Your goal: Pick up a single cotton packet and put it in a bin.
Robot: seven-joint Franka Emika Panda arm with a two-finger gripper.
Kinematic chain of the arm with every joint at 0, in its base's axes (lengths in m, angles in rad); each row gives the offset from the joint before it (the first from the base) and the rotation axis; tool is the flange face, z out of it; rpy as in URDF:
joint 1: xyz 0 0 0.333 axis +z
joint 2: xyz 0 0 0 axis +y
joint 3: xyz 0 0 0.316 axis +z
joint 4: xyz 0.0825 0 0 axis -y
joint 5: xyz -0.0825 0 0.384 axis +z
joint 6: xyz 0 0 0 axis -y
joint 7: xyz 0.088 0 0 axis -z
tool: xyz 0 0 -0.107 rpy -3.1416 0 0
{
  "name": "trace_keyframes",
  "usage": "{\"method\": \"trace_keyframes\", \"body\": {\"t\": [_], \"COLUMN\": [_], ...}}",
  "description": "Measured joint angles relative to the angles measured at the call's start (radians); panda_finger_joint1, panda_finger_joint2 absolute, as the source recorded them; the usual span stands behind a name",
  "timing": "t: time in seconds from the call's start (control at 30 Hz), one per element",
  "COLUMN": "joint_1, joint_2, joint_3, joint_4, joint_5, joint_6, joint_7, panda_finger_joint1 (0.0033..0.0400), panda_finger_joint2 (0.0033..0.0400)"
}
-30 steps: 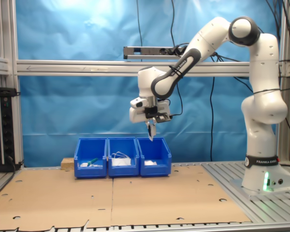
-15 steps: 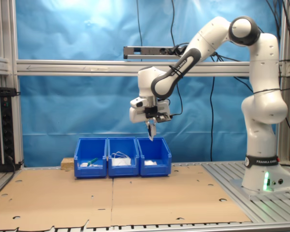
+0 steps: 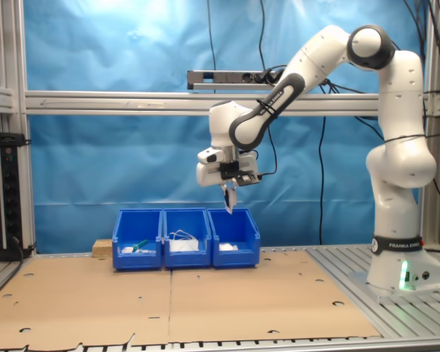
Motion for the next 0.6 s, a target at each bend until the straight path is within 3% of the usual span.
{"method": "trace_keyframes", "body": {"t": [0.23,0.27,0.53,0.57,0.6], "joint_1": [0.0,0.0,0.0,0.0,0.0], "joint_2": [0.0,0.0,0.0,0.0,0.0], "joint_3": [0.0,0.0,0.0,0.0,0.0], "joint_4": [0.0,0.0,0.0,0.0,0.0], "joint_5": [0.0,0.0,0.0,0.0,0.0], "joint_6": [0.0,0.0,0.0,0.0,0.0], "joint_7": [0.0,0.0,0.0,0.0,0.0], "panda_finger_joint1": [0.0054,0.0131,0.0131,0.0299,0.0299], "panda_finger_joint2": [0.0054,0.0131,0.0131,0.0299,0.0299]}}
